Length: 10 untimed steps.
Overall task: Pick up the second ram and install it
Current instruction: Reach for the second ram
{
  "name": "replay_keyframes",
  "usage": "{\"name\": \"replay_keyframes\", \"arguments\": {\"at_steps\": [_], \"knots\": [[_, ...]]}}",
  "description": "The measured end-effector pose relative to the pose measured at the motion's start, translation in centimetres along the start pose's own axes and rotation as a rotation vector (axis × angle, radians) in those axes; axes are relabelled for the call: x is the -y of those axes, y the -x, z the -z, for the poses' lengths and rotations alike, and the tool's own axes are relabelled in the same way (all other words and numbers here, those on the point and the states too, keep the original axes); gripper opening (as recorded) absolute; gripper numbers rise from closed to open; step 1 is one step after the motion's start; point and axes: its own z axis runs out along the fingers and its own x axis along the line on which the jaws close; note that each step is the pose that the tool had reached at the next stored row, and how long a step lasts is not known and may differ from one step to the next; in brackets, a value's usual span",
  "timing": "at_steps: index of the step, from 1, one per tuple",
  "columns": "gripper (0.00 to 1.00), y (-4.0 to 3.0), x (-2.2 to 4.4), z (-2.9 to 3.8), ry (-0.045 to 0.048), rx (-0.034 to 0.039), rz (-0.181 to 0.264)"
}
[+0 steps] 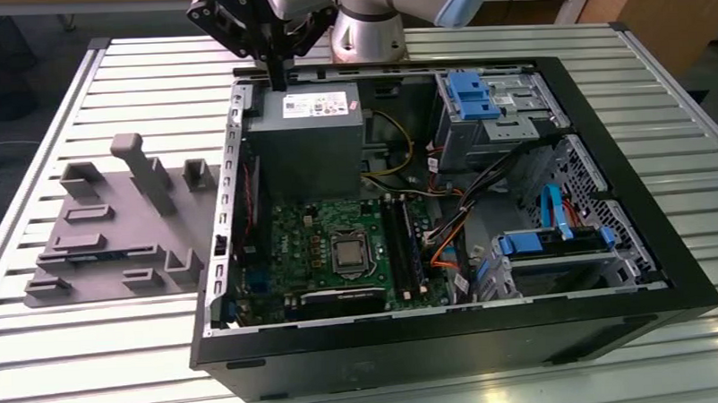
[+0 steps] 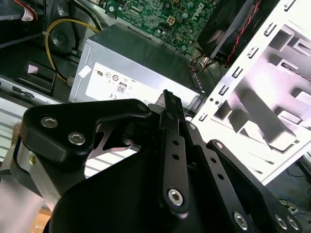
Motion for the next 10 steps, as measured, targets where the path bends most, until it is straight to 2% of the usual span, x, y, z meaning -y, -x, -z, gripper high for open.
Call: {"name": "replay_keyframes", "arguments": {"at_steps": [10], "knots": [[0.11, -0.49, 0.04, -0.04, 0.0001, 0.0001, 0.000]]}}
